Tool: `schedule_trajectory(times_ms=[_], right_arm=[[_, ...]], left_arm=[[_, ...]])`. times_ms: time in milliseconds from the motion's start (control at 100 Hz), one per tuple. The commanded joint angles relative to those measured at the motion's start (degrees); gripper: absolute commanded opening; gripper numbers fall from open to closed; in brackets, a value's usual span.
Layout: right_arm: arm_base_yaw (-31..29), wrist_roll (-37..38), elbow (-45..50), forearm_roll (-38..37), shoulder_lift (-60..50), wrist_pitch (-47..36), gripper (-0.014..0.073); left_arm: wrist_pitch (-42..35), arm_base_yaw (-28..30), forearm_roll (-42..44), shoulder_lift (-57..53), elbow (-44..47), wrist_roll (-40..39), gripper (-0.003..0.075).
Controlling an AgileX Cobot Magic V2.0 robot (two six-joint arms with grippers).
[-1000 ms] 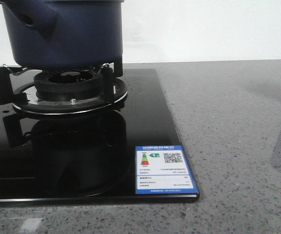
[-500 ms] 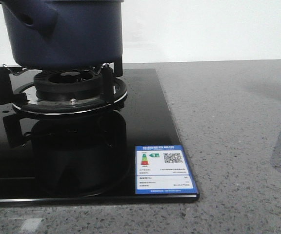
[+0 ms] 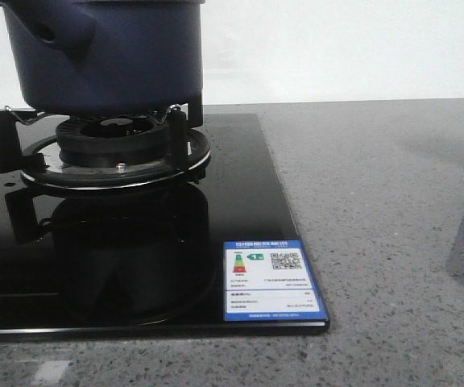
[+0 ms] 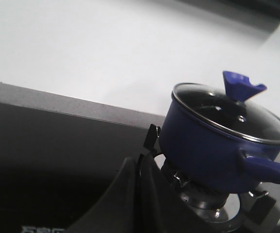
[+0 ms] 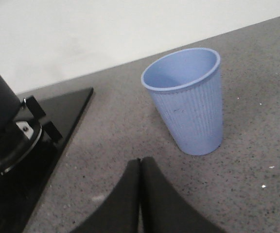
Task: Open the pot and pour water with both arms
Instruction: 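Reach left gripper to the blue lid knob, right gripper to the blue cup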
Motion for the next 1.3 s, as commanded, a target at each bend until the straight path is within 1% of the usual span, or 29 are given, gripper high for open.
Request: schedule_trajectory(times_ms=[0, 90, 180, 340, 510, 580, 620, 670, 720, 740, 770, 790, 800, 840, 870, 910, 940, 1000, 1130, 1200, 1290], right_arm=[[-0.18, -3.29, -7.34, -2.54, 6.71, 1.97, -0.0055], [0.37, -3.29, -11.59, -3.15, 11.16, 4.33, -0.0055], [1.08, -3.43, -13.98, -3.31, 13.44, 4.49, -0.0056], [1.47, -3.85, -14.8, -3.61, 14.05, 4.48, -0.0056], [1.47, -3.85, -14.8, -3.72, 14.05, 4.57, -0.0055], [1.47, -3.85, -14.8, -3.72, 14.05, 4.57, -0.0048], [1.47, -3.85, -14.8, -3.72, 14.05, 4.57, -0.0021], [1.47, -3.85, -14.8, -3.72, 14.05, 4.57, 0.0041], [1.47, -3.85, -14.8, -3.72, 14.05, 4.57, 0.0132], [1.47, -3.85, -14.8, -3.72, 14.05, 4.57, 0.0178], [1.47, -3.85, -14.8, -3.72, 14.05, 4.57, 0.0269], [1.47, -3.85, -14.8, -3.72, 14.05, 4.57, 0.0308], [1.47, -3.85, -14.8, -3.72, 14.05, 4.57, 0.0347], [1.47, -3.85, -14.8, -3.72, 14.05, 4.57, 0.0449], [1.47, -3.85, -14.8, -3.72, 14.05, 4.57, 0.05], [1.47, -3.85, -14.8, -3.58, 14.05, 4.57, 0.0546], [1.47, -3.85, -14.8, -3.42, 14.05, 4.57, 0.0555], [1.47, -3.85, -14.8, -3.06, 14.05, 4.57, 0.0547], [1.47, -3.85, -14.8, -2.95, 14.05, 4.57, 0.0539], [1.47, -3.85, -14.8, -2.95, 14.05, 4.57, 0.0539], [1.47, -3.85, -14.8, -2.95, 14.05, 4.57, 0.0539]], left_arm=[[1.46, -1.21, -0.12, 7.48, -8.65, 5.72, -0.0019], [3.62, -3.62, -0.22, 11.4, -13.11, 6.57, -0.0019], [4.72, -7.3, 0.08, 14.21, -15.98, 6.98, -0.0019], [4.86, -11.67, 1.16, 16.16, -16.88, 6.98, -0.0018], [3.94, -12.85, 1.16, 16.28, -16.88, 6.98, -0.0005], [3.18, -12.85, 1.06, 16.28, -16.88, 6.98, 0.0053], [2.91, -12.85, 0.95, 16.28, -16.88, 6.98, 0.0092], [2.35, -12.85, 0.71, 16.28, -16.88, 6.98, 0.0163], [1.91, -12.85, -0.03, 16.38, -16.88, 7.26, 0.0269], [1.79, -12.85, -0.57, 16.5, -16.88, 7.74, 0.0298], [1.79, -12.85, -1.61, 16.92, -16.88, 9.08, 0.0371], [1.79, -12.85, -2.65, 17.06, -16.88, 9.74, 0.041], [1.79, -12.85, -3.45, 17.32, -16.88, 10.4, 0.0422], [1.79, -12.91, -5.66, 18.14, -16.88, 12.72, 0.0475], [1.79, -12.91, -7.8, 18.81, -16.88, 14.54, 0.0491], [1.79, -12.91, -11.5, 19.97, -16.88, 17.79, 0.0493], [1.79, -12.91, -14.23, 20.85, -16.88, 20.26, 0.0491], [1.66, -12.91, -21.02, 22.96, -16.88, 26.13, 0.0477], [1.09, -12.91, -35.23, 28.67, -17.53, 41.22, 0.0452], [1.19, -12.91, -40.58, 31.95, -19.07, 47.44, 0.0453], [1.31, -12.91, -44.82, 36.21, -21.92, 53.81, 0.0453]])
